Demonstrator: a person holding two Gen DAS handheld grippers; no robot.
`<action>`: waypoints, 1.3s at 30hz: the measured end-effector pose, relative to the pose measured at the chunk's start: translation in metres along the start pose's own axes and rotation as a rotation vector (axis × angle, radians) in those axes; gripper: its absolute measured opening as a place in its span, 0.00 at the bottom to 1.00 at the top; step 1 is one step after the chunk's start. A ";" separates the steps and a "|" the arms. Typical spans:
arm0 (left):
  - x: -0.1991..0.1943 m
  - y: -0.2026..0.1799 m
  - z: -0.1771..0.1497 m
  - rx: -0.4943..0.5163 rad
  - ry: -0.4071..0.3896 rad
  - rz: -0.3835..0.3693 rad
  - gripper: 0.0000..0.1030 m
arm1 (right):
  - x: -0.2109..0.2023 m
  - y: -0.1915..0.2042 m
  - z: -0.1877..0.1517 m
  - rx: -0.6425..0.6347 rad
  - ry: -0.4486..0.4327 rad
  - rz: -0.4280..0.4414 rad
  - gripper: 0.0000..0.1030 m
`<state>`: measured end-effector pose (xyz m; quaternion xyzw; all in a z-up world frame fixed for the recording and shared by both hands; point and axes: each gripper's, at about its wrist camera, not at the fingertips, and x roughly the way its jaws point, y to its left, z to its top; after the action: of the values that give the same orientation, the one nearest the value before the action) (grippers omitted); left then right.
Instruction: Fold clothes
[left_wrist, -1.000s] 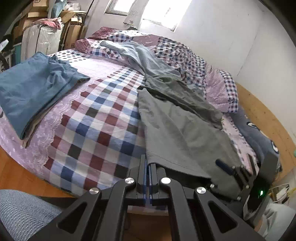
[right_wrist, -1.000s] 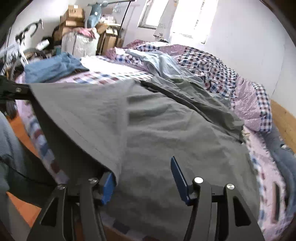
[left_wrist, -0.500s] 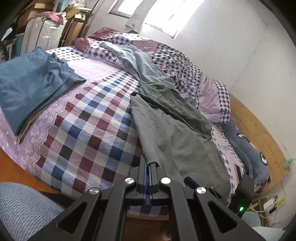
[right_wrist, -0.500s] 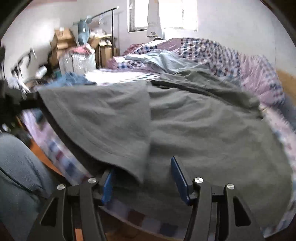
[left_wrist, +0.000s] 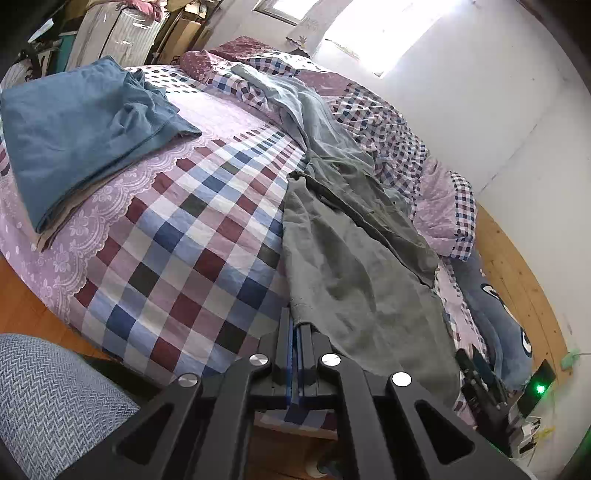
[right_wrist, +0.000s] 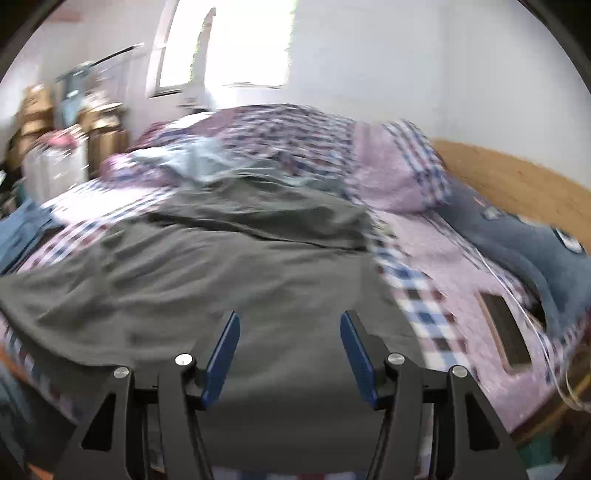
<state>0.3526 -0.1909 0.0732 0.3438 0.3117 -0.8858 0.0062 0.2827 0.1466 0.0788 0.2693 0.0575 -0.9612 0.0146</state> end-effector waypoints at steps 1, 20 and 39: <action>0.000 0.000 0.000 0.000 0.000 -0.001 0.00 | 0.003 -0.011 0.000 0.044 0.032 0.021 0.58; 0.014 0.004 -0.002 -0.009 0.055 0.055 0.00 | 0.024 0.096 -0.059 -0.304 0.310 0.416 0.01; 0.040 -0.021 -0.024 0.152 0.199 0.194 0.66 | -0.004 0.060 -0.019 -0.163 0.164 0.431 0.01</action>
<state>0.3315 -0.1527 0.0466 0.4577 0.2084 -0.8636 0.0347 0.2990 0.0895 0.0584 0.3504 0.0770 -0.9031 0.2362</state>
